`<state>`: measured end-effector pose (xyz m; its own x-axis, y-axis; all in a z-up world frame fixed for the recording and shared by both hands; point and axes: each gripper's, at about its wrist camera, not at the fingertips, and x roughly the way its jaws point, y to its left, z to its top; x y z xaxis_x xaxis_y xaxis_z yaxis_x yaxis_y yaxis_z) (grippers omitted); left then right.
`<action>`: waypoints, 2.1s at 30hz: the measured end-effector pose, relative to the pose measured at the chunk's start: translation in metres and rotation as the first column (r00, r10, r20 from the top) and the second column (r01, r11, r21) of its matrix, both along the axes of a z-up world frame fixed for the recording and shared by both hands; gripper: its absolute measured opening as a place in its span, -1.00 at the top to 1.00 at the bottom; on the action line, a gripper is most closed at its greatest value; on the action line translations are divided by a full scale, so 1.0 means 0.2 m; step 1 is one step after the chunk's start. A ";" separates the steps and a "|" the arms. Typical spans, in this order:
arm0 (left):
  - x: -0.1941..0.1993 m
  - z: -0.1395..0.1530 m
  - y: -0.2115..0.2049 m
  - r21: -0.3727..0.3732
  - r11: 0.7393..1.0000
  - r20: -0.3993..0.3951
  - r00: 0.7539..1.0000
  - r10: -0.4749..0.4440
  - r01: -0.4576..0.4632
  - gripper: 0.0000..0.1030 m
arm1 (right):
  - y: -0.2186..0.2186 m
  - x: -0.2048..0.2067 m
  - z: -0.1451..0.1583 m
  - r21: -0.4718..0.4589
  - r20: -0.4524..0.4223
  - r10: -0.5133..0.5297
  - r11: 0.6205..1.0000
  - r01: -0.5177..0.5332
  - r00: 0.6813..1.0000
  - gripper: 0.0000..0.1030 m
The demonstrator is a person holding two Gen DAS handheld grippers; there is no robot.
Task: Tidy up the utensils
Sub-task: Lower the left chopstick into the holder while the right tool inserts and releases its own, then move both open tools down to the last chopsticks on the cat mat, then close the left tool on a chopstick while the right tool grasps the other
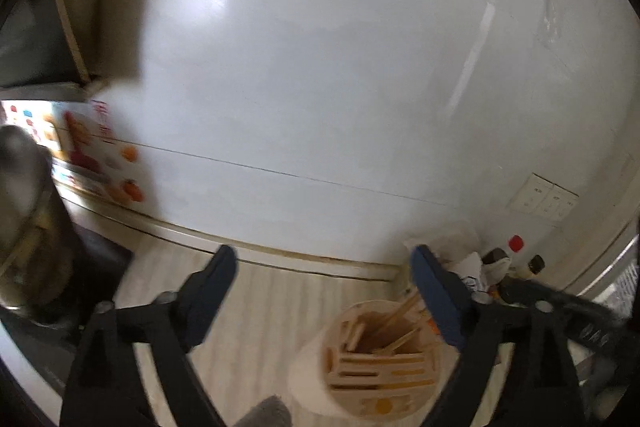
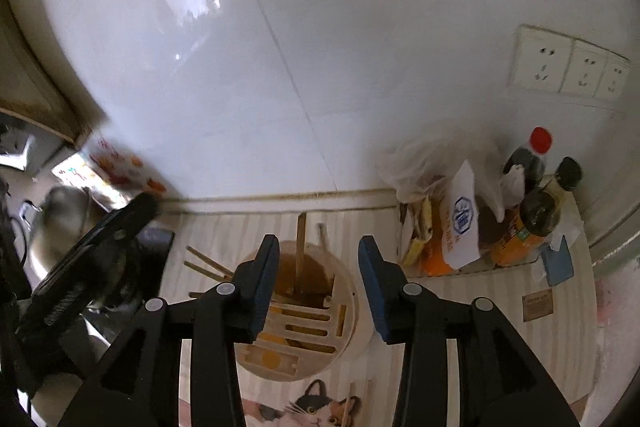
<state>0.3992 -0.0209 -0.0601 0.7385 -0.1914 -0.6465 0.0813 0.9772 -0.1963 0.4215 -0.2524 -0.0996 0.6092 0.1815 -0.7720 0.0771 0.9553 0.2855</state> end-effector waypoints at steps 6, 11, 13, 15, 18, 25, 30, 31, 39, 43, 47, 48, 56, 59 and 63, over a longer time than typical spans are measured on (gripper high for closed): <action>-0.19 0.00 0.15 0.152 0.979 0.033 0.991 0.129 -0.132 -1.00 | -0.11 -0.25 0.08 -0.011 0.059 -0.034 0.999 0.035 0.998 0.16; -0.37 -0.25 0.22 0.234 0.959 -0.052 0.983 0.177 -0.161 -1.00 | -0.15 -0.49 -0.11 0.039 0.070 -0.062 0.998 0.059 0.996 0.16; -0.41 -0.39 0.23 0.274 0.948 -0.115 0.974 0.197 -0.160 -1.00 | -0.16 -0.56 -0.28 0.052 0.034 -0.073 0.996 0.072 0.997 0.16; -0.45 -0.55 0.23 0.290 0.946 -0.192 0.959 0.209 -0.148 -1.00 | -0.17 -0.58 -0.44 0.085 -0.045 -0.057 0.995 0.060 0.997 0.16; -0.53 -0.77 0.22 0.327 0.937 -0.284 0.933 0.221 -0.123 -1.00 | -0.15 -0.63 -0.73 0.109 -0.180 -0.023 0.993 0.043 0.983 0.17; -0.69 -1.11 0.22 0.377 0.922 -0.418 0.873 0.251 -0.084 -1.00 | 0.03 -0.70 -1.24 0.063 -0.432 0.073 0.997 -0.051 0.899 0.66; -0.75 -1.16 0.22 0.389 0.918 -0.441 0.859 0.261 -0.080 -1.00 | 0.10 -0.71 -1.38 0.084 -0.508 0.093 0.995 -0.058 0.856 0.66; -0.75 -1.16 0.22 0.390 0.917 -0.442 0.858 0.262 -0.079 -1.00 | 0.11 -0.71 -1.39 0.090 -0.509 0.095 0.994 -0.058 0.856 0.66; -0.78 -1.21 0.13 0.361 0.932 -0.474 0.852 0.224 -0.045 -1.00 | 0.23 -0.70 -1.46 -0.019 -0.540 0.101 0.991 -0.132 0.836 0.79; -0.79 -1.25 -0.03 0.342 0.939 -0.503 0.850 0.157 0.029 -0.99 | 0.14 -0.75 -1.48 -0.093 -0.553 0.072 0.985 -0.147 0.830 0.99; -0.79 -1.33 -0.26 0.275 0.952 -0.568 0.822 0.046 0.137 -0.97 | -0.10 -0.81 -1.49 -0.153 -0.571 0.012 0.981 -0.120 0.821 0.99; -0.80 -1.36 -0.33 0.234 0.956 -0.595 0.804 -0.001 0.174 -0.90 | -0.14 -0.82 -1.49 -0.162 -0.574 0.000 0.980 -0.114 0.819 0.99; -0.82 -1.52 -0.62 0.105 0.948 -0.690 0.708 -0.148 0.300 -0.44 | -0.41 -0.93 -1.44 -0.034 -0.544 -0.019 0.999 0.000 0.839 0.99; -0.82 -1.55 -0.70 0.127 0.937 -0.694 0.704 -0.151 0.326 -0.15 | -0.45 -0.95 -1.43 -0.007 -0.533 -0.014 1.000 0.013 0.846 0.99; -0.82 -1.54 -0.79 0.196 0.918 -0.654 0.743 -0.140 0.346 0.63 | -0.46 -0.96 -1.44 0.021 -0.530 0.005 1.000 0.007 0.848 0.99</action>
